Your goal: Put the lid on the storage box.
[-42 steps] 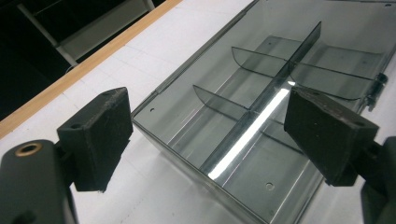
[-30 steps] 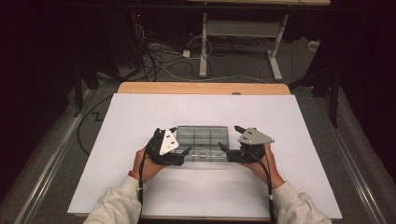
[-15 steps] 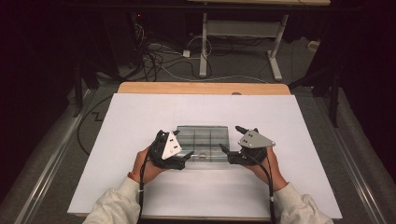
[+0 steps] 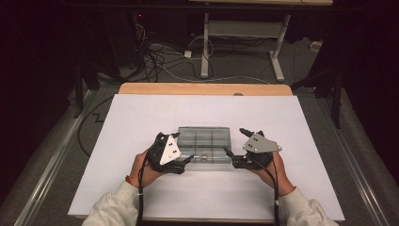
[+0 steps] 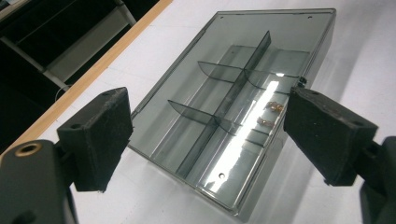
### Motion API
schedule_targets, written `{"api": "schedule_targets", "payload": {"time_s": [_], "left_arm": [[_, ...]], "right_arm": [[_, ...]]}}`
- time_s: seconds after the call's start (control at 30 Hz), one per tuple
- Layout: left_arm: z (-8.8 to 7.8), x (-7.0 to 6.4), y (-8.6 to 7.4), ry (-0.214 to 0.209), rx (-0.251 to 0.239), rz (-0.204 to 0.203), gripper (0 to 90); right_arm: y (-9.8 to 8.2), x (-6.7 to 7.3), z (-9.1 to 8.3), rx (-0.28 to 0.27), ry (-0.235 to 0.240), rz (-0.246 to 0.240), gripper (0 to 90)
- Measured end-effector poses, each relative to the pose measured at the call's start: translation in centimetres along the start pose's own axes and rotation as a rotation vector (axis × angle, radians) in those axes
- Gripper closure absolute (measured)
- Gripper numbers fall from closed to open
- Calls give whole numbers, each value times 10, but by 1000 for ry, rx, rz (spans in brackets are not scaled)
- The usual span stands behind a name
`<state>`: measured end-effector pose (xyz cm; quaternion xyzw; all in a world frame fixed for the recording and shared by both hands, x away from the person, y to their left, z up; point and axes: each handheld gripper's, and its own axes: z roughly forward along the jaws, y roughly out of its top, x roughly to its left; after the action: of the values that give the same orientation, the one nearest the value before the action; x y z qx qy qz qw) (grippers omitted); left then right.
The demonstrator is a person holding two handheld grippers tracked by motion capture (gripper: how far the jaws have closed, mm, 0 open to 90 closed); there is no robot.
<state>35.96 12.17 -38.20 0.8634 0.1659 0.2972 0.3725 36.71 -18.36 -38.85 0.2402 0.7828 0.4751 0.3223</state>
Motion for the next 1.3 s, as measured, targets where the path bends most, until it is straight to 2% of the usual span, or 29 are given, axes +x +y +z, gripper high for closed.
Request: {"api": "schedule_targets", "payload": {"time_s": [0.57,0.67,0.9,1.07,1.3], "left_arm": [[-15,-2,-4,5,-14,15,149],[-19,-2,-6,1,-25,10,149],[-26,-5,-9,7,-24,29,149],[-31,-5,-12,5,-30,29,149],[-34,-8,-16,-1,-29,38,148]], "right_arm": [[-1,1,-19,10,-6,-27,188],[-2,1,-23,8,-8,-21,188],[-4,0,-32,6,-4,-20,189],[-6,1,-38,10,-7,-37,189],[-11,2,-46,14,-11,-36,189]]}}
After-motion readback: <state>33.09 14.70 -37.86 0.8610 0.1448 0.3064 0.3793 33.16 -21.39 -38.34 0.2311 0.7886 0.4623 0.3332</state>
